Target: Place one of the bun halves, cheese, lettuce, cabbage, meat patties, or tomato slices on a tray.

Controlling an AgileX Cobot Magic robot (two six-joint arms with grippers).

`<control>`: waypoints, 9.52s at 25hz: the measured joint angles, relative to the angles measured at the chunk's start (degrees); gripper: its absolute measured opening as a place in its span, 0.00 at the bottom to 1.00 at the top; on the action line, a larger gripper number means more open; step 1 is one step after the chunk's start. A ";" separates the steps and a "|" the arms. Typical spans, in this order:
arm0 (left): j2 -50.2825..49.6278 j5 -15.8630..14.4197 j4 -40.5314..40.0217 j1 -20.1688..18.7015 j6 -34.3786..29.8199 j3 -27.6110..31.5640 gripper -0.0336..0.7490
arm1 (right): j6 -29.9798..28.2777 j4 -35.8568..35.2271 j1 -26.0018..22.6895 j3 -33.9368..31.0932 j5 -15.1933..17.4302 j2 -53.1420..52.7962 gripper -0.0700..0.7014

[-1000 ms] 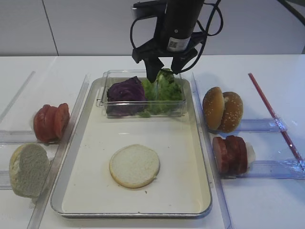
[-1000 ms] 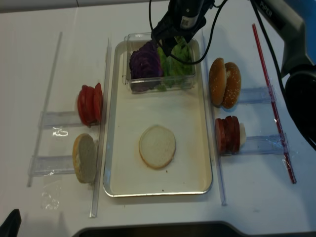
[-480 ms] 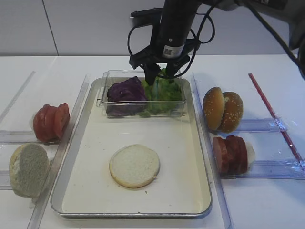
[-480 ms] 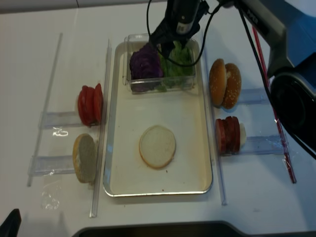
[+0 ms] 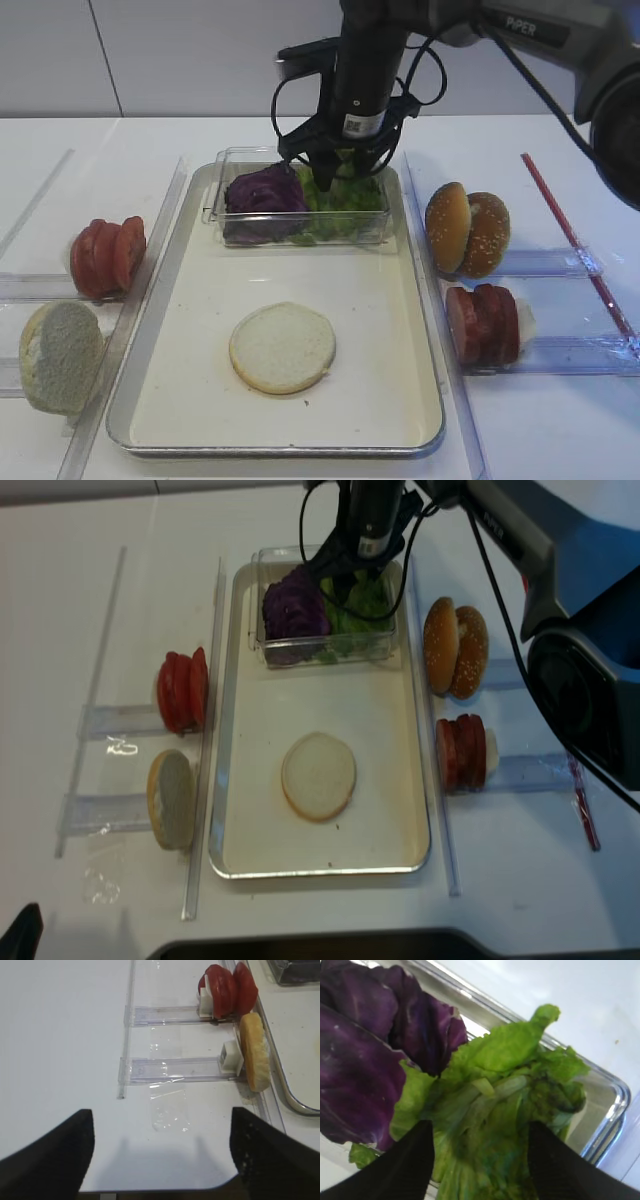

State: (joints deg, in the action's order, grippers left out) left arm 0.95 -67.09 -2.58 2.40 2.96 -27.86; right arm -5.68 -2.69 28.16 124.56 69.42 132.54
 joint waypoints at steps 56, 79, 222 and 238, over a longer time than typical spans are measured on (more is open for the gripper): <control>0.00 0.00 0.00 0.00 0.00 0.00 0.75 | 0.02 1.27 -0.33 0.12 -0.59 3.39 0.25; 0.00 0.00 0.00 0.00 0.00 0.00 0.75 | 0.02 0.68 -1.07 1.53 1.19 2.26 0.18; 0.00 0.00 0.00 0.00 0.00 0.00 0.74 | -8.54 -7.26 16.37 -35.91 -9.84 -24.55 0.54; 0.00 0.00 0.00 0.00 0.00 0.00 0.74 | -5.08 1.31 16.37 -31.92 -5.22 -27.16 0.54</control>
State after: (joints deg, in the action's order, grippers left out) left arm 0.95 -67.09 -2.58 2.40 2.96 -27.86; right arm -10.75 -1.38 44.53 92.64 64.20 105.38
